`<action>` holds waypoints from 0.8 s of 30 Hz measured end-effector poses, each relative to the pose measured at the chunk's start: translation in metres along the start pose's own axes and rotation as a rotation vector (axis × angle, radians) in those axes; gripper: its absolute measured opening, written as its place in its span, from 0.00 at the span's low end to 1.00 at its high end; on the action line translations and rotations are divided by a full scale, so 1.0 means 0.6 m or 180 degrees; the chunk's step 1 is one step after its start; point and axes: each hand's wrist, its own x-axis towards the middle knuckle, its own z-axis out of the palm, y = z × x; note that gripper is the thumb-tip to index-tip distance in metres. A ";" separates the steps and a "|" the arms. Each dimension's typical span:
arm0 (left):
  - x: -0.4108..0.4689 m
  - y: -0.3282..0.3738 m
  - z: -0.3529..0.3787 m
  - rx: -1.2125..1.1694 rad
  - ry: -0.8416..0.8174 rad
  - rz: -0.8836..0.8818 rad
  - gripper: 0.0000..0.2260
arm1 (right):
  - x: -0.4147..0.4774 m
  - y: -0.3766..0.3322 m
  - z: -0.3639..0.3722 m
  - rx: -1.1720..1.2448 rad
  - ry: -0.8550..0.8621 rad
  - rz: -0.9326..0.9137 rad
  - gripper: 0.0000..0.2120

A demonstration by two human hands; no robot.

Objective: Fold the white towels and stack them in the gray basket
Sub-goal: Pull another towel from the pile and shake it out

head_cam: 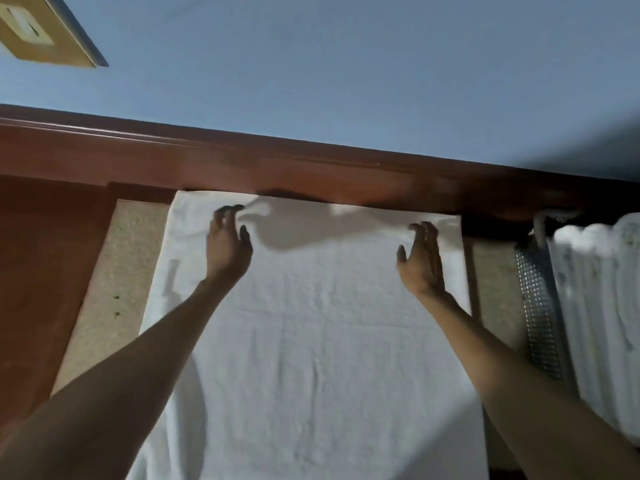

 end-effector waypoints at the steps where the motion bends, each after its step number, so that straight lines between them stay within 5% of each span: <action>1: -0.012 0.009 0.028 0.0078 -0.0204 0.0401 0.19 | -0.012 -0.004 0.023 -0.0098 -0.0114 -0.0239 0.20; 8: -0.020 0.068 0.158 0.0738 -0.1347 0.1293 0.26 | -0.033 -0.020 0.116 -0.0527 -0.0546 -0.1112 0.23; 14: -0.035 0.065 0.186 0.1313 -0.1303 0.1251 0.29 | 0.019 0.054 0.113 -0.0655 -0.0530 -0.1350 0.29; 19: -0.037 0.073 0.185 0.1410 -0.1252 0.1195 0.29 | 0.042 0.143 0.075 -0.0692 -0.0272 -0.1177 0.29; 24: -0.036 0.077 0.185 0.1392 -0.1260 0.1185 0.29 | 0.063 0.189 0.052 -0.0792 0.0016 -0.0353 0.31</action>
